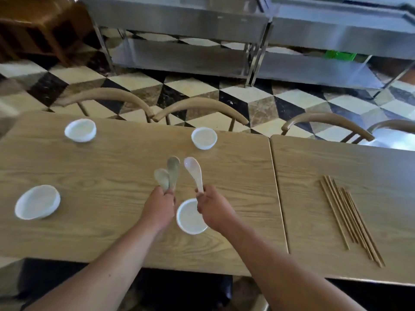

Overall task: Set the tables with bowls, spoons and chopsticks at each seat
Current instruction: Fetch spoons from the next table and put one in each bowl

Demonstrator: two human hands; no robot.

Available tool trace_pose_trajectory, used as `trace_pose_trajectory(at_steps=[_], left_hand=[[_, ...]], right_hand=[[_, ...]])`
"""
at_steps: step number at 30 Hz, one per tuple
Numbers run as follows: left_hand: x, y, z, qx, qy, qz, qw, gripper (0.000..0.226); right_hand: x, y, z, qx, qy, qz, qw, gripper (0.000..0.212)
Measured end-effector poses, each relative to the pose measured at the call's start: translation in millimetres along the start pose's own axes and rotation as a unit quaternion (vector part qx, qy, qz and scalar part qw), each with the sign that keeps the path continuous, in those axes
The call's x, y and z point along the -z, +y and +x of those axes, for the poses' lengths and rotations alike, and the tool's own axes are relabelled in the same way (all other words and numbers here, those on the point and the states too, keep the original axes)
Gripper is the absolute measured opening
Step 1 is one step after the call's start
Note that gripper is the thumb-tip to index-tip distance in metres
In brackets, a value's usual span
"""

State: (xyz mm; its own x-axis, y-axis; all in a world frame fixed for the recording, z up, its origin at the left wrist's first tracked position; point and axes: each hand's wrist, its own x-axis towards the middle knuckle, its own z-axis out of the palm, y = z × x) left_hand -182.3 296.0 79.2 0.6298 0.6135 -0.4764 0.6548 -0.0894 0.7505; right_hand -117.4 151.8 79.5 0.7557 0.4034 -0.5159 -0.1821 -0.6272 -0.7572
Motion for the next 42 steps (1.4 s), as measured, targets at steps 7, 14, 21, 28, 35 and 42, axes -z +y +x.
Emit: trace_pose_trajectory(at_steps=[7, 14, 21, 28, 35, 42], left_hand=[[10.9, -35.7, -0.3, 0.049, -0.1, -0.005, 0.994, 0.033], [10.3, -50.0, 4.0, 0.081, -0.114, -0.012, 0.99, 0.03], [13.8, -50.7, 0.9, 0.082, -0.112, -0.016, 0.99, 0.03], [35.0, -53.4, 12.6, 0.079, -0.121, -0.028, 0.989, 0.029], [123.9, -69.4, 42.1, 0.036, -0.112, -0.042, 0.992, 0.034], [305.2, -125.9, 97.2, -0.044, -0.116, 0.052, 0.991, 0.03]], right_hand=[[33.7, 39.0, 20.8, -0.089, -0.094, -0.241, 0.962, 0.012], [19.8, 48.0, 44.8, -0.098, -0.093, -0.344, 0.929, 0.025], [8.3, 51.4, 51.0, -0.101, -0.08, -0.349, 0.928, 0.024], [-0.7, 46.0, 38.4, -0.053, 0.007, -0.419, 0.906, 0.037], [-128.9, -67.4, 39.0, 0.008, -0.037, -0.11, 0.993, 0.022], [-321.2, -179.2, 27.5, -0.092, -0.049, 0.216, 0.971, 0.025]])
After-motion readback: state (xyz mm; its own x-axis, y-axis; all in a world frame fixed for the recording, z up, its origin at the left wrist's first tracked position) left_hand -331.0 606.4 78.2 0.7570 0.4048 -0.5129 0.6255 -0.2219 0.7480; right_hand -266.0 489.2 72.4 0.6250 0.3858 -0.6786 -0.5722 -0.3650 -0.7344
